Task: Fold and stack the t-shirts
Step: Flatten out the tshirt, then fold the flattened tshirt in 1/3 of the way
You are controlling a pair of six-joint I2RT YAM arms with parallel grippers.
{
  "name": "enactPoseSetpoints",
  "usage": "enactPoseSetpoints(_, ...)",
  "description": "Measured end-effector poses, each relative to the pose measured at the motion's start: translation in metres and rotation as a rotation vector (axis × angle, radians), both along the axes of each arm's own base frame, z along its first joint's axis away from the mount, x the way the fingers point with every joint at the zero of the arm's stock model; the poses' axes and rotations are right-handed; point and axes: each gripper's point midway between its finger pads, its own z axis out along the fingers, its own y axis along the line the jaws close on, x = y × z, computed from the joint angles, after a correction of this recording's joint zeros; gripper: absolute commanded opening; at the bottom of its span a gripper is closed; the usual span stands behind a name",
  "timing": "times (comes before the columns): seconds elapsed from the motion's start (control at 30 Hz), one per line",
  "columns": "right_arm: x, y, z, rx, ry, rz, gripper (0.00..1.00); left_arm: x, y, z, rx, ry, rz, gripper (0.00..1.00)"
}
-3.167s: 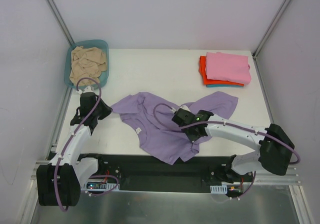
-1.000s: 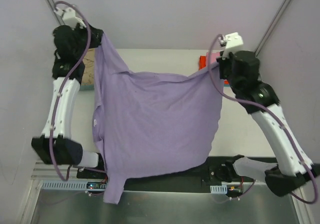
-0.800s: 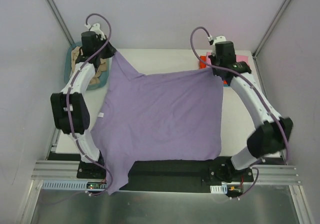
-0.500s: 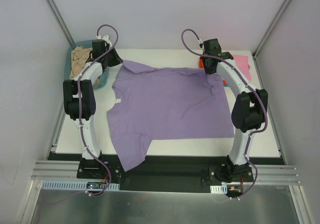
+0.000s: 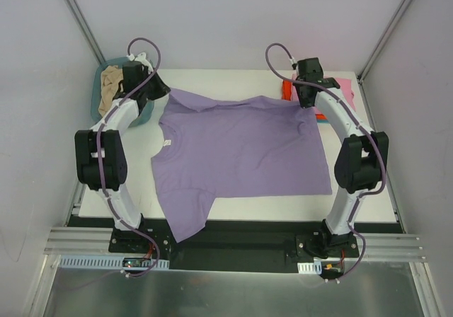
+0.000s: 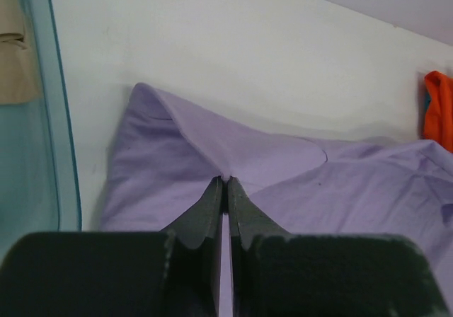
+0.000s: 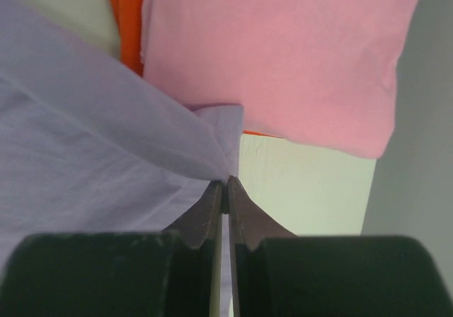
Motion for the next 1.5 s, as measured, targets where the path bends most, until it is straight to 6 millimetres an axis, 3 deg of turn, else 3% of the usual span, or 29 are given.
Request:
enactPoseSetpoints(0.23, 0.010, -0.015, 0.026, -0.034, -0.081, 0.020, 0.08, -0.041, 0.006, 0.045, -0.016, -0.078, 0.068, 0.00)
enactPoseSetpoints(0.6, 0.004, -0.021, 0.025, -0.070, -0.072, 0.044, 0.09, -0.134, -0.016, 0.047, -0.050, -0.070, 0.106, 0.00)
enactPoseSetpoints(0.8, -0.003, -0.026, 0.031, -0.070, -0.082, 0.039, 0.10, -0.172, -0.020, 0.056, -0.063, -0.107, 0.136, 0.00)
enactPoseSetpoints(1.03, -0.010, -0.030, 0.030, -0.080, -0.074, 0.045, 0.13, -0.203, -0.025, 0.013, -0.049, 0.018, 0.150, 0.00)
enactPoseSetpoints(1.33, -0.053, -0.045, -0.011, -0.149, 0.051, 0.060, 0.16, -0.239, -0.025, -0.034, -0.073, 0.164, 0.159, 0.00)
enactPoseSetpoints(1.43, -0.066, -0.054, -0.021, -0.187, 0.088, 0.032, 0.21, -0.247, -0.026, -0.046, -0.078, 0.210, 0.156, 0.00)
enactPoseSetpoints(1.5, -0.074, -0.059, -0.028, -0.205, 0.111, 0.011, 0.30, -0.254, -0.026, -0.054, -0.075, 0.241, 0.153, 0.00)
